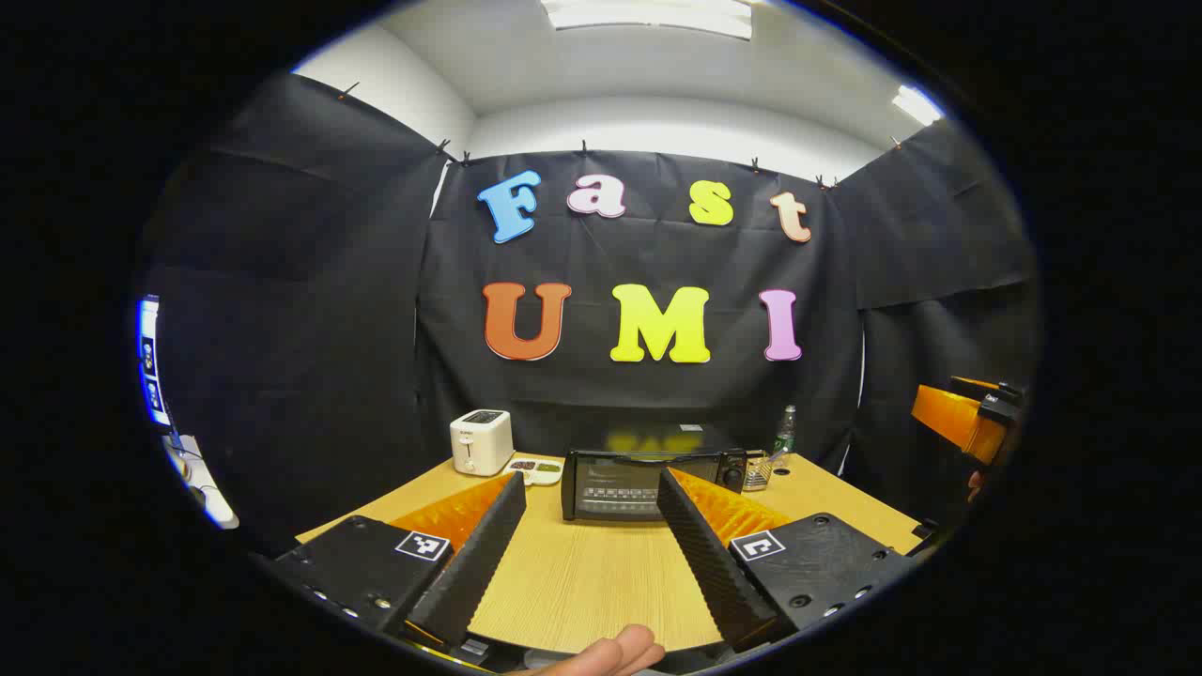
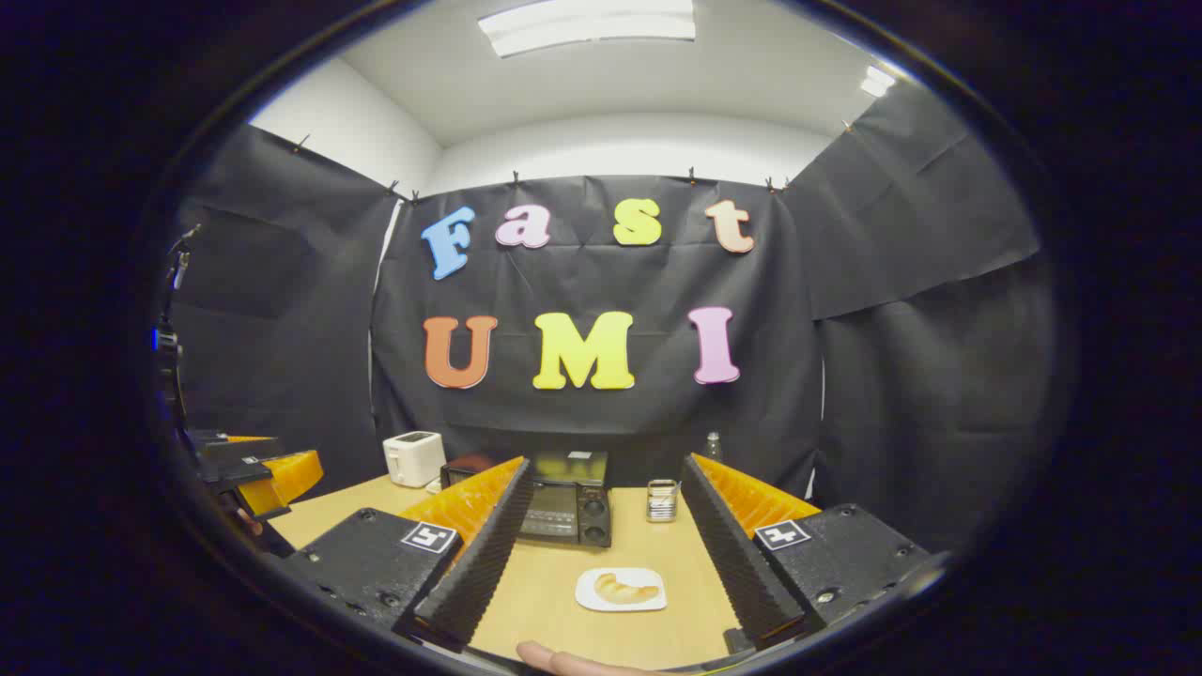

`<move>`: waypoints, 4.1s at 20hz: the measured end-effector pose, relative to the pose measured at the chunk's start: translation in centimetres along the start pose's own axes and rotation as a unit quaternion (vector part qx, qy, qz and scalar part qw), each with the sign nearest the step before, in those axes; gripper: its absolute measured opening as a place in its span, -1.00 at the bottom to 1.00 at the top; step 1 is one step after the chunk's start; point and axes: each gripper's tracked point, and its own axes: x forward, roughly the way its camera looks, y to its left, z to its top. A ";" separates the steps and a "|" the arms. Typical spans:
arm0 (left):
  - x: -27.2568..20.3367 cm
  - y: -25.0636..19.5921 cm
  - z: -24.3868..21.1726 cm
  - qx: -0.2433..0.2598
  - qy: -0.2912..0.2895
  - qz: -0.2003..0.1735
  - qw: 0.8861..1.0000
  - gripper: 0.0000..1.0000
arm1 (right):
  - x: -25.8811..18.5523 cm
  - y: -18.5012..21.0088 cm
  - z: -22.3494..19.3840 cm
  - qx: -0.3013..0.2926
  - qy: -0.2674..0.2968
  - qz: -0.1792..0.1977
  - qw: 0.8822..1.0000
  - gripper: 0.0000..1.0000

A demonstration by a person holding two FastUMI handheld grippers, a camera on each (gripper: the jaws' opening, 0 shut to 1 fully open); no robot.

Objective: Open the electric oven with the left hand, put the food in, and close the electric oven.

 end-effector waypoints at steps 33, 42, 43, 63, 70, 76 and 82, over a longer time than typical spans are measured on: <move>29.5 -6.8 -8.3 -0.034 0.110 -0.080 0.990 0.86 | 2.7 -9.9 -4.1 0.063 -0.051 -0.036 0.996 1.00; 33.4 -7.9 -11.8 -0.003 0.133 -0.079 0.988 0.91 | 2.2 -9.1 -4.3 0.048 -0.073 -0.022 0.996 1.00; 33.0 -8.2 -12.3 0.014 0.140 -0.073 0.987 0.90 | 2.1 -9.2 -4.1 0.046 -0.075 -0.020 0.996 1.00; 23.9 -8.1 -17.3 0.024 0.146 -0.087 0.985 0.92 | -0.4 -9.1 -3.7 0.020 -0.066 -0.040 0.997 1.00; 20.3 -8.0 -25.3 0.010 0.223 -0.080 0.971 0.94 | 0.2 -9.0 -4.4 0.028 -0.059 -0.037 0.997 1.00; 19.4 -7.8 -27.3 0.037 0.233 -0.075 0.969 0.92 | 1.3 -8.7 -6.4 0.040 -0.026 -0.032 0.998 1.00; 19.4 -7.8 -28.0 0.025 0.222 -0.084 0.971 0.94 | 2.1 -8.0 -7.8 0.030 -0.009 -0.033 0.999 1.00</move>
